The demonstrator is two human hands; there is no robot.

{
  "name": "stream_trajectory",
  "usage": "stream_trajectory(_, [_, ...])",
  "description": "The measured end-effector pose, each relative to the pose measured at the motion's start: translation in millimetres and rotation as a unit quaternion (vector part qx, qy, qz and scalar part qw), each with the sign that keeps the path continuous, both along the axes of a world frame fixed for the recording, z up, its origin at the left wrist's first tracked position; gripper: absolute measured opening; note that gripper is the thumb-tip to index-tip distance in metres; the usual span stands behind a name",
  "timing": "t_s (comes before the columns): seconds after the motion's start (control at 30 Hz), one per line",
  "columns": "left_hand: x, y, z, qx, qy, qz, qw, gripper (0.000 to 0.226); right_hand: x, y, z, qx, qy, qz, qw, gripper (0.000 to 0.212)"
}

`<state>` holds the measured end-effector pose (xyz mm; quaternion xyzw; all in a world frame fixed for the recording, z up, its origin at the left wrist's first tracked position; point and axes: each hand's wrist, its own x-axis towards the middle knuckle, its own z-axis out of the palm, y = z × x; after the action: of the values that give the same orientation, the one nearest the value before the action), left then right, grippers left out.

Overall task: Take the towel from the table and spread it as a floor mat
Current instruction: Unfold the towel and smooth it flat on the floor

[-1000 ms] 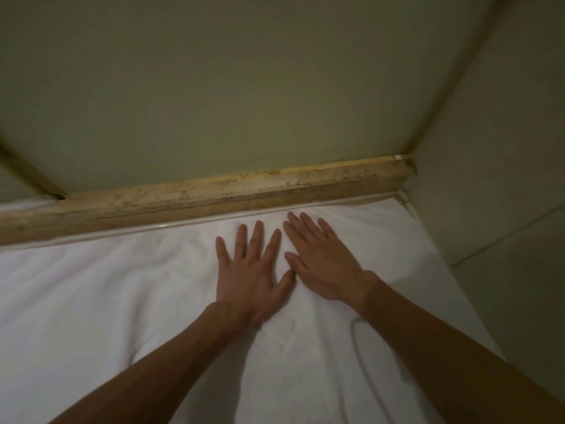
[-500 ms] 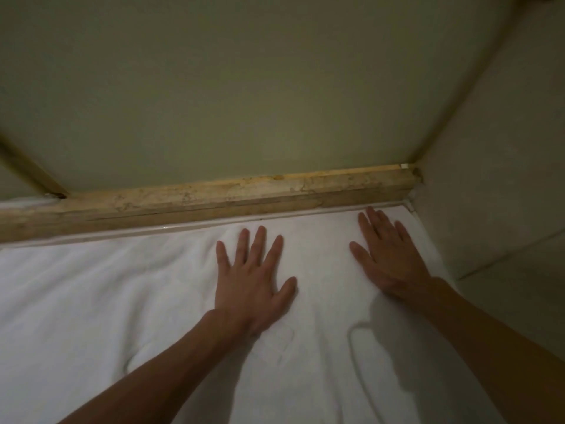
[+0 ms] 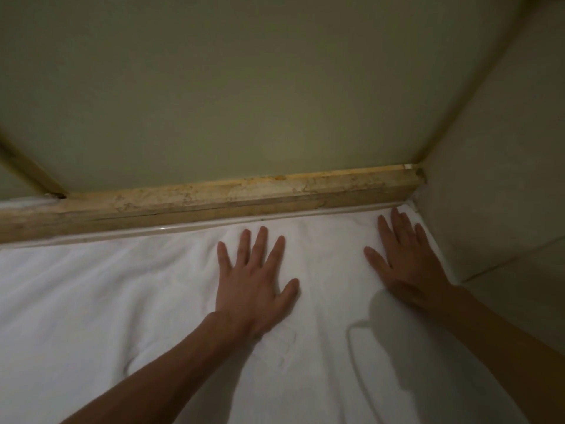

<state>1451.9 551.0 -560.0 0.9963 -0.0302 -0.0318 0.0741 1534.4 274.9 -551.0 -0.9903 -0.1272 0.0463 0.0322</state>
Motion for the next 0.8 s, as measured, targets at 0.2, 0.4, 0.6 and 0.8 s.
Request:
stream_trajectory(0.2, [0.4, 0.3, -3.0, 0.004, -0.013, 0.001, 1.0, 0.078, -2.5, -4.8, -6.9, -0.016, 0.023, -0.034, 0.999, 0.081])
stream_trajectory(0.4, [0.3, 0.2, -3.6, 0.003, -0.014, 0.001, 1.0, 0.078, 5.8, -7.6, -1.3, -0.032, 0.047, -0.05, 0.997, 0.078])
stream_trajectory(0.6, [0.7, 0.7, -1.1, 0.006, 0.0, -0.004, 1.0, 0.079, 3.9, -2.5, 5.4, -0.032, 0.07, -0.062, 0.995, 0.076])
stream_trajectory(0.8, [0.8, -0.4, 4.4, 0.016, 0.022, -0.015, 1.0, 0.079, -26.7, -1.0, 14.2, -0.012, 0.064, -0.049, 0.997, 0.072])
